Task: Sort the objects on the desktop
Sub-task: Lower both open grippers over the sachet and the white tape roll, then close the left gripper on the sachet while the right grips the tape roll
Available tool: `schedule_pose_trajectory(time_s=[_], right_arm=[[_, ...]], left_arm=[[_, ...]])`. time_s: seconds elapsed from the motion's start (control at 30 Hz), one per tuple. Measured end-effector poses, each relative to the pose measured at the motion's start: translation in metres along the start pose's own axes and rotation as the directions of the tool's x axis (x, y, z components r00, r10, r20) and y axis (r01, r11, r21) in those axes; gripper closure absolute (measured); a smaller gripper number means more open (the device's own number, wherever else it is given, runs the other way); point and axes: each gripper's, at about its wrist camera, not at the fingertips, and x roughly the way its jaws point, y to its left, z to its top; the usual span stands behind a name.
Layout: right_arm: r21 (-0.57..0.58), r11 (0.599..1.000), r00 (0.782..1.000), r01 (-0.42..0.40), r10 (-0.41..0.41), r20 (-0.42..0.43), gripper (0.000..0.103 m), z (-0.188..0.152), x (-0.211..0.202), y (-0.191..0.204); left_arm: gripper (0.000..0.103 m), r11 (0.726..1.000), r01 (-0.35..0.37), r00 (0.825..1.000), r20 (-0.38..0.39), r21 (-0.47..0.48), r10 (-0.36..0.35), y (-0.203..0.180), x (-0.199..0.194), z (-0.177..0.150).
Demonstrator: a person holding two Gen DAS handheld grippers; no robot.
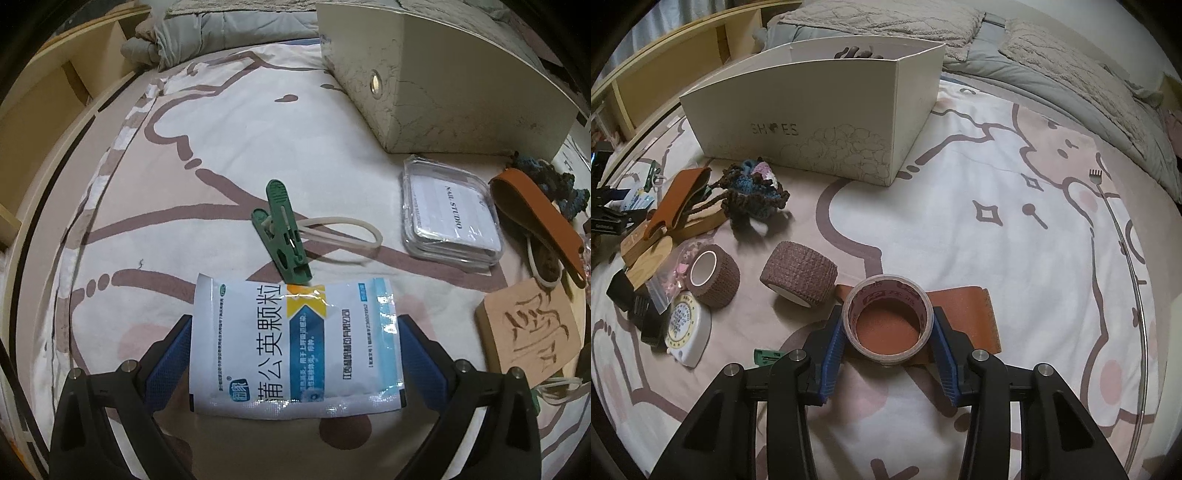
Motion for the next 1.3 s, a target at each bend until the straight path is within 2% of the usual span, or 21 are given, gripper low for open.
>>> schedule_pose_trajectory(time_s=[0.27,0.43,0.57,0.63,0.93,1.3], right_arm=[[0.021,1.000,1.000,-0.023,0.022,0.020,0.058,0.002,-0.003,-0.004],[0.038,0.999,1.000,-0.023,0.022,0.020,0.058,0.002,-0.002,-0.007],[0.036,0.999,1.000,-0.021,0.020,0.021,0.058,0.001,-0.002,-0.006],[0.035,0.999,1.000,-0.023,0.022,0.021,0.058,0.001,-0.002,-0.005],[0.027,0.999,1.000,-0.020,0.020,0.023,0.058,0.002,-0.003,-0.004],[0.028,0.999,0.999,-0.026,0.025,0.035,0.058,0.002,-0.006,-0.005]], left_arm=[[0.001,1.000,-0.016,1.000,0.022,-0.020,0.016,-0.001,-0.002,-0.004],[0.013,1.000,-0.012,0.999,0.049,-0.008,0.012,-0.006,-0.008,-0.007],[0.018,1.000,-0.009,0.998,0.061,-0.003,0.009,-0.008,-0.011,-0.007],[0.025,1.000,-0.006,0.998,0.068,-0.006,0.006,-0.007,-0.013,-0.007],[0.032,1.000,-0.005,0.997,0.077,-0.001,0.005,-0.010,-0.015,-0.007],[0.035,1.000,-0.005,0.997,0.081,-0.001,0.005,-0.011,-0.016,-0.006]])
